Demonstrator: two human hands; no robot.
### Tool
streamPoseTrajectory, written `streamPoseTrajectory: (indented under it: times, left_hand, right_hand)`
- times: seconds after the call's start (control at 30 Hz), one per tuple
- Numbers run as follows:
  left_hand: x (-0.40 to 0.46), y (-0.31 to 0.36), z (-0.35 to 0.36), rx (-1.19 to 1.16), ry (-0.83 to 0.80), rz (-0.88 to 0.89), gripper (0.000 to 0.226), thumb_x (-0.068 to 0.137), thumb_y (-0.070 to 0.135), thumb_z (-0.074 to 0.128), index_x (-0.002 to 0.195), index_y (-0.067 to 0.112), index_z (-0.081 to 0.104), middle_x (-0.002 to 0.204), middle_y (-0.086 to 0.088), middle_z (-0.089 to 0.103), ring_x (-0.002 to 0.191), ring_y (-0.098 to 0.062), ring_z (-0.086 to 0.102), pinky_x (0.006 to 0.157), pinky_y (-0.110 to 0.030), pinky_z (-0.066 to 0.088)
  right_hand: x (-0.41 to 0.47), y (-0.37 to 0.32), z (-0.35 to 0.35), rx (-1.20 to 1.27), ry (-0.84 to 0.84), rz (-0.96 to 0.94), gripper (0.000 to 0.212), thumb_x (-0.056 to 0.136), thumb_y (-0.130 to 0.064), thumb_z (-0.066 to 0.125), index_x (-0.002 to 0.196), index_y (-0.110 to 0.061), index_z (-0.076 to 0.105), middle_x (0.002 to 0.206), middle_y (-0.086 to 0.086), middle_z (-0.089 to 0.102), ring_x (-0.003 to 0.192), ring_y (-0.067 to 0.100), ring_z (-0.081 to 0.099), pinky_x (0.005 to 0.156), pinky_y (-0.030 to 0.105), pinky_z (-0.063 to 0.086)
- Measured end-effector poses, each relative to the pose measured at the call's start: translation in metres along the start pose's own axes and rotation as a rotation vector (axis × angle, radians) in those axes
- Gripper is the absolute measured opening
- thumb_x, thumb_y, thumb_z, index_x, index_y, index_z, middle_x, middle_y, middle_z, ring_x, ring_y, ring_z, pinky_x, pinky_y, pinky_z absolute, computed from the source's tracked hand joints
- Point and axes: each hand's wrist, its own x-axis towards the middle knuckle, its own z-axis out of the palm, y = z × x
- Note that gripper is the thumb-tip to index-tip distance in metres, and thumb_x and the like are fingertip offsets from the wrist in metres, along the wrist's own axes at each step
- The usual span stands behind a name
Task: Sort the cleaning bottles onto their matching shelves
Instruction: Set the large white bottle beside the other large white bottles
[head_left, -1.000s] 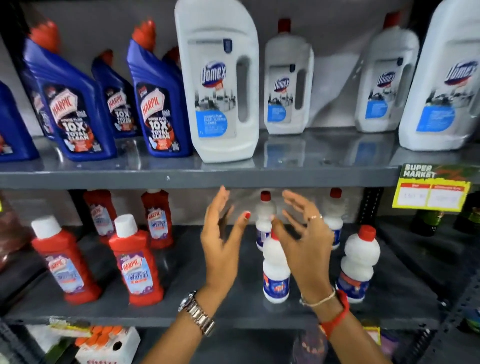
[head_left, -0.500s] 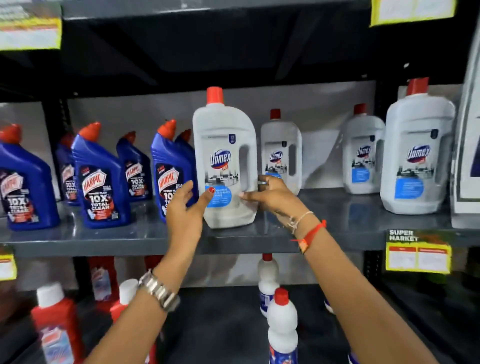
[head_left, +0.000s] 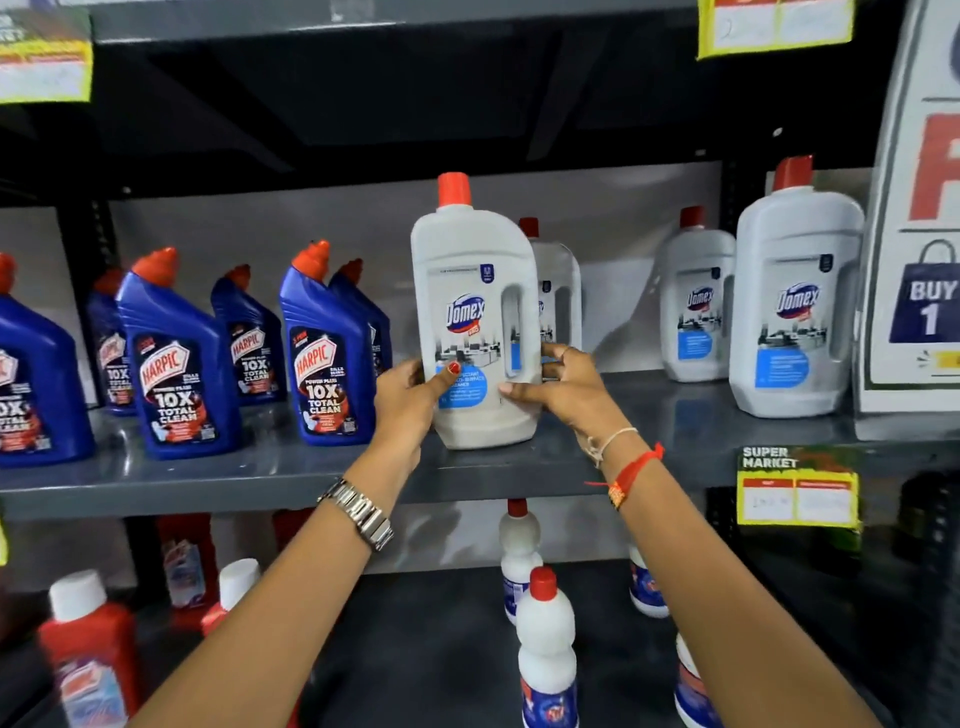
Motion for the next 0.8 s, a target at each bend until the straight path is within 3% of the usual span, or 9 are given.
streamPoseTrajectory:
  times: [0.13,0.23,0.4,0.47,0.57,0.6,0.7,0.73,0.8]
  left_hand:
    - [-0.002,0.001,0.035,0.02,-0.089,-0.054,0.03,0.08,0.011,0.063,0.108,0.001,0.06,0.111,-0.013,0.065,0.092,-0.02,0.061,0.065,-0.017,0.05]
    - [-0.001,0.005,0.055,0.037,-0.155,-0.091,0.031,0.079,0.012,0.065,0.108,0.002,0.06,0.115,-0.016,0.065,0.095,-0.02,0.061,0.075,-0.027,0.05]
    - [-0.005,0.006,0.08,0.036,-0.162,-0.109,0.032,0.077,0.013,0.066,0.106,0.002,0.061,0.116,-0.018,0.065,0.095,-0.022,0.062,0.084,-0.034,0.051]
    - [-0.008,0.005,0.084,0.084,-0.142,-0.039,0.034,0.078,0.015,0.065,0.107,0.0,0.06,0.116,-0.019,0.064,0.099,-0.026,0.062,0.081,-0.033,0.053]
    - [-0.012,0.003,0.082,0.205,-0.138,0.081,0.036,0.079,0.022,0.064,0.108,0.0,0.06,0.114,-0.019,0.065,0.1,-0.027,0.063,0.079,-0.033,0.053]
    - [-0.015,0.003,0.08,0.239,-0.147,0.1,0.037,0.08,0.024,0.064,0.108,0.001,0.059,0.114,-0.018,0.066,0.1,-0.025,0.063,0.08,-0.033,0.053]
    - [-0.022,0.002,0.076,0.317,-0.146,0.144,0.048,0.081,0.029,0.062,0.121,0.005,0.051,0.126,-0.012,0.059,0.106,-0.019,0.059,0.092,-0.03,0.048]
    - [-0.026,0.003,0.074,0.361,-0.122,0.159,0.053,0.083,0.03,0.059,0.127,0.006,0.044,0.133,-0.01,0.053,0.107,-0.016,0.054,0.095,-0.026,0.042]
    - [-0.032,0.003,0.066,0.477,-0.049,0.25,0.059,0.087,0.032,0.052,0.137,0.01,0.03,0.148,-0.008,0.034,0.124,-0.017,0.043,0.107,-0.029,0.032]
  right_hand:
    - [-0.001,-0.002,-0.035,-0.028,0.061,0.008,0.055,0.062,0.009,0.075,0.112,0.006,0.054,0.115,0.028,0.062,0.094,0.027,0.06,0.091,0.041,0.053]
    - [0.001,0.0,-0.057,-0.049,0.089,0.003,0.054,0.063,0.009,0.075,0.112,0.006,0.053,0.115,0.028,0.062,0.094,0.027,0.06,0.073,0.024,0.057]
    - [-0.001,0.002,-0.079,-0.051,0.123,0.022,0.058,0.061,0.005,0.077,0.114,0.002,0.053,0.117,0.028,0.062,0.107,0.038,0.06,0.097,0.049,0.048]
    - [-0.001,0.004,-0.082,-0.054,0.117,0.013,0.056,0.063,0.005,0.076,0.115,0.002,0.052,0.117,0.027,0.062,0.105,0.036,0.061,0.092,0.041,0.053]
    - [-0.002,0.008,-0.08,-0.083,0.125,-0.047,0.054,0.067,0.005,0.073,0.116,0.003,0.051,0.114,0.019,0.062,0.095,0.025,0.059,0.067,0.012,0.054]
    - [-0.003,0.008,-0.079,-0.081,0.121,-0.059,0.052,0.068,0.005,0.072,0.116,0.003,0.051,0.112,0.017,0.062,0.094,0.023,0.058,0.065,0.009,0.053]
    - [-0.006,0.009,-0.077,-0.099,0.133,-0.081,0.053,0.071,0.0,0.072,0.118,0.001,0.049,0.118,0.018,0.061,0.103,0.028,0.06,0.088,0.027,0.052]
    - [-0.01,0.009,-0.075,-0.137,0.143,-0.095,0.057,0.071,-0.005,0.073,0.121,-0.001,0.047,0.123,0.017,0.058,0.111,0.029,0.057,0.099,0.034,0.047]
    - [-0.02,0.01,-0.07,-0.275,0.192,-0.167,0.07,0.074,-0.016,0.073,0.133,-0.006,0.036,0.14,0.014,0.045,0.129,0.026,0.042,0.112,0.034,0.031]
